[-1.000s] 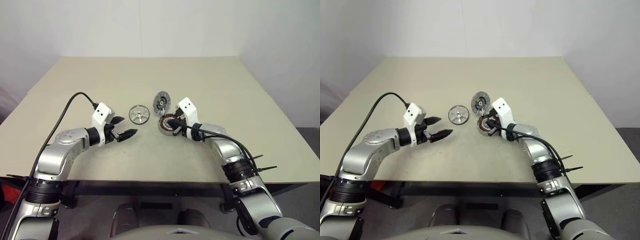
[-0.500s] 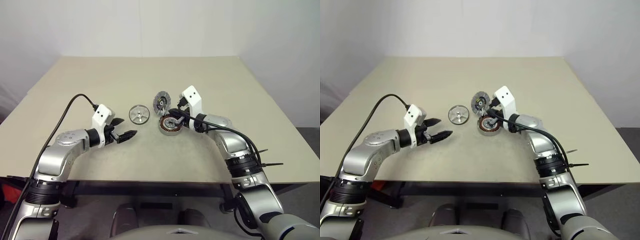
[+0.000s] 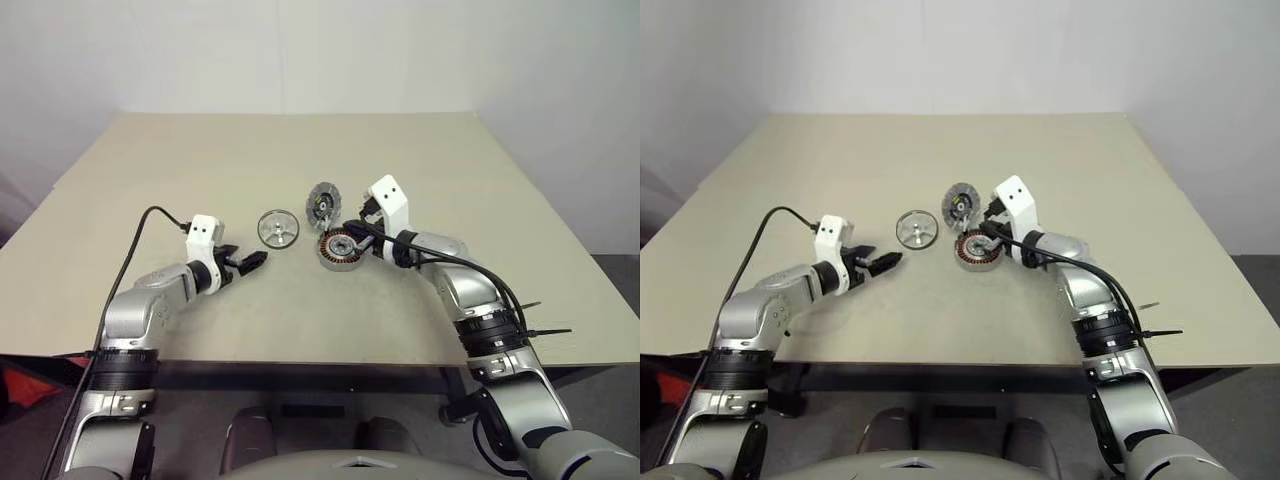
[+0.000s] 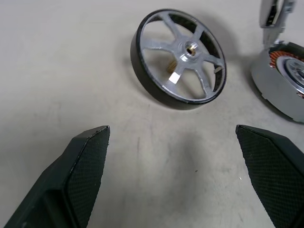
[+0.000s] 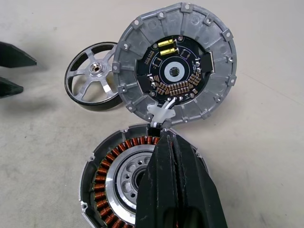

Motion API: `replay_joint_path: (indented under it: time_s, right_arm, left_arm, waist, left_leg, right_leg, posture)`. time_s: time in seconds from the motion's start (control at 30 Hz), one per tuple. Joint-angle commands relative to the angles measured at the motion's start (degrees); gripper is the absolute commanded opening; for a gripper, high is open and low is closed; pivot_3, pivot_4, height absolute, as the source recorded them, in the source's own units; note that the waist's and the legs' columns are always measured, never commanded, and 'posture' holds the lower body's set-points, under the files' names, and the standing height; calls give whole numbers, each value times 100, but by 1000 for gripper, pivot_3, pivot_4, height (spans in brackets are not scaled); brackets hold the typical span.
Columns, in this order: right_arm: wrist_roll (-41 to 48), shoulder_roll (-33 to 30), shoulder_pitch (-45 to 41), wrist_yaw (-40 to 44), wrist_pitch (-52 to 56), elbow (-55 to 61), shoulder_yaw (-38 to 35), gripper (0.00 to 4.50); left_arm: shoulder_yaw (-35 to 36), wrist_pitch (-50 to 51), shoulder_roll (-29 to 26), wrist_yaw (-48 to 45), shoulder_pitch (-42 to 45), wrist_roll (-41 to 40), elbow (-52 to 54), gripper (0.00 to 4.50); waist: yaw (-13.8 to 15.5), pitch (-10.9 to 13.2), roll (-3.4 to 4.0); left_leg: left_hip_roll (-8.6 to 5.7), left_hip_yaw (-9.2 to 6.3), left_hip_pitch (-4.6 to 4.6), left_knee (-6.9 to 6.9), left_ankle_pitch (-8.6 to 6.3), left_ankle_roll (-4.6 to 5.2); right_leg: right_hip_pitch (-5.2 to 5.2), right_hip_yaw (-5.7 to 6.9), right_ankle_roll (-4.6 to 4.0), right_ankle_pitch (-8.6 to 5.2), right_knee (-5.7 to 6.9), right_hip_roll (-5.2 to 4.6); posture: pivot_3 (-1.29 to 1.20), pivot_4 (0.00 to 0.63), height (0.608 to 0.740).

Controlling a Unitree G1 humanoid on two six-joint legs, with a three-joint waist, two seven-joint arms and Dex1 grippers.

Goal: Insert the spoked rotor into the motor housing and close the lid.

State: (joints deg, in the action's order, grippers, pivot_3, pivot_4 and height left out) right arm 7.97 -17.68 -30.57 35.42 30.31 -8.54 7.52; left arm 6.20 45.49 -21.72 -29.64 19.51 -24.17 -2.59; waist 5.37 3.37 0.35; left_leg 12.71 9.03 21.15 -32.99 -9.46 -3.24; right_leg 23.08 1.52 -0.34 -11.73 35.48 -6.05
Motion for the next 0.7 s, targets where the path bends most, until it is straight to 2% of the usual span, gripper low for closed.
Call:
replay_joint_path:
  time_s: [0.03,0.4,0.7]
  right_arm:
    - [52,-38,-41,-59,-137,171,-168,18]
    - [131,-75,-6,-135,-74,388,-338,18]
    - [122,-101,23,-156,-63,416,-391,18]
  left_arm:
    - [63,47,142,169,374,-21,-232,4500]
    - [-287,-272,868,331,1274,329,-1511,4500]
    - [42,-306,1290,320,1506,99,-1990,4500]
  waist:
    - [12,0,0]
    - [28,0,-1]
    - [38,0,-1]
  left_leg:
    - [0,0,0,0,0,0]
    - [-4,-7,10,-1,4,-6]
    - [-6,-8,11,0,4,-5]
  right_leg:
    - [0,0,0,0,0,0]
    - [-2,4,0,0,-7,-2]
    - [-3,4,0,0,-8,-3]
  posture:
    - [0,0,740]
    - [0,0,740]
    - [0,0,740]
